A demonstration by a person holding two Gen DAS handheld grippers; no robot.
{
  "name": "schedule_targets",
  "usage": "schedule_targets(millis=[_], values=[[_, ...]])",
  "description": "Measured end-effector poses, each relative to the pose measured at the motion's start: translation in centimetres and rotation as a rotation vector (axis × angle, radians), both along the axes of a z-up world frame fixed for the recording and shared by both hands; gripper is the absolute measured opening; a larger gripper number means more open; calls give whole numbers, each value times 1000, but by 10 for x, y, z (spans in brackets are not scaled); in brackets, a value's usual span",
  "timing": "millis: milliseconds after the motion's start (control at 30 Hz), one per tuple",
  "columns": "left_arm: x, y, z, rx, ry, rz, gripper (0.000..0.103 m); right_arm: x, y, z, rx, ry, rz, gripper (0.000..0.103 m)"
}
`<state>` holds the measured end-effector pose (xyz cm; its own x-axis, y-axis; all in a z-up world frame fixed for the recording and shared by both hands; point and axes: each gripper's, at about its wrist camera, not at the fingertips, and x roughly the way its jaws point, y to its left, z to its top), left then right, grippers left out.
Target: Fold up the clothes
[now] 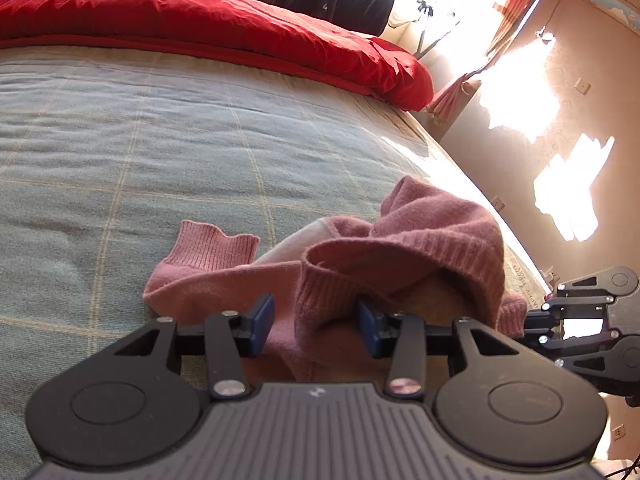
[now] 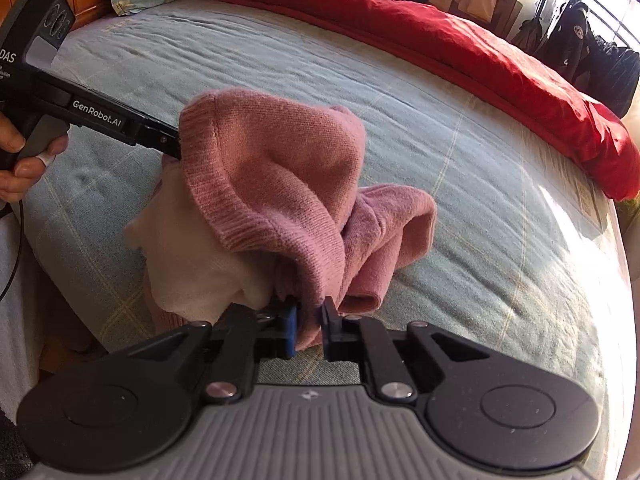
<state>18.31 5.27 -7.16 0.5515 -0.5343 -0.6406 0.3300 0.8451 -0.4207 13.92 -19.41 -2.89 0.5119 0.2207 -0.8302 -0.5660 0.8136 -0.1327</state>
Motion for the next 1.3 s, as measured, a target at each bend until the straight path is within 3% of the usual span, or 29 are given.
schedule_targets(millis=[167,233,267,500,800,900,967,1000,1200,1267,1300], values=[[-5,-2,6,43,-30,-31,48,5,-15,15,20,-37,-45,10],[-7,-4,7,65,-41,-24,65,11,-25,21,19,-56,-77,10],[-7,-5,8,68,-45,-27,68,14,-30,24,16,-64,-93,10],[-15,-13,11,89,-75,-92,68,45,-66,26,-20,-75,-201,10],[-47,-30,25,301,-227,-300,71,67,-92,9,-13,-23,-305,10],[-56,-36,28,390,-250,-395,71,64,-87,5,-26,-8,-291,10],[-60,-36,28,412,-249,-414,71,58,-82,7,-42,-7,-267,20],[-61,-36,28,415,-243,-412,71,52,-78,10,-53,-9,-241,20],[-62,-39,21,427,-159,-354,72,14,-56,45,-33,-20,-60,29],[-62,-40,22,437,-127,-306,72,4,-39,58,-34,-39,12,41],[-62,-40,24,440,-113,-281,72,2,-27,63,-39,-51,46,42]])
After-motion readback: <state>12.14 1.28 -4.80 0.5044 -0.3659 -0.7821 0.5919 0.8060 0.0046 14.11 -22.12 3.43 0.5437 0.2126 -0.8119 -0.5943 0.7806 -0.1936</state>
